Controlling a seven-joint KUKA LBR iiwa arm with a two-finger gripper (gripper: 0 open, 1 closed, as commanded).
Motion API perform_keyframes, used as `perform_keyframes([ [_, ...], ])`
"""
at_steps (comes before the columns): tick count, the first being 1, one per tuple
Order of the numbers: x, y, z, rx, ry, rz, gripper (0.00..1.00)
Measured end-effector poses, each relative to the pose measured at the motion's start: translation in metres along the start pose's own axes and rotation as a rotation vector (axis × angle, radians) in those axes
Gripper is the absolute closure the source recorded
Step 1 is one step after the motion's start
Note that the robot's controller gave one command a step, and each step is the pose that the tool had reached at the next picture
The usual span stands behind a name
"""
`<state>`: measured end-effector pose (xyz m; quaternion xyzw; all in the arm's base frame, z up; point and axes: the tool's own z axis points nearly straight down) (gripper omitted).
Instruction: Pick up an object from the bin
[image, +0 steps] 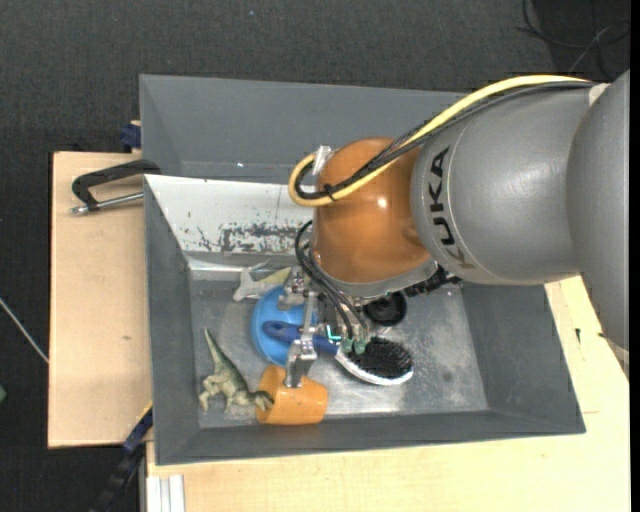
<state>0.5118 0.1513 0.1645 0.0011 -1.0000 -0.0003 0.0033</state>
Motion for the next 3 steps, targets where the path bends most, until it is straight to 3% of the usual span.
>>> perform_keyframes([
  [1,-0.015,-0.034,0.082,-0.003,-0.024,0.127,0.0],
  [2,-0.011,-0.03,0.082,-0.005,-0.013,0.122,1.0],
  [3,-0.003,-0.039,-0.061,-0.004,-0.017,0.094,1.0],
])
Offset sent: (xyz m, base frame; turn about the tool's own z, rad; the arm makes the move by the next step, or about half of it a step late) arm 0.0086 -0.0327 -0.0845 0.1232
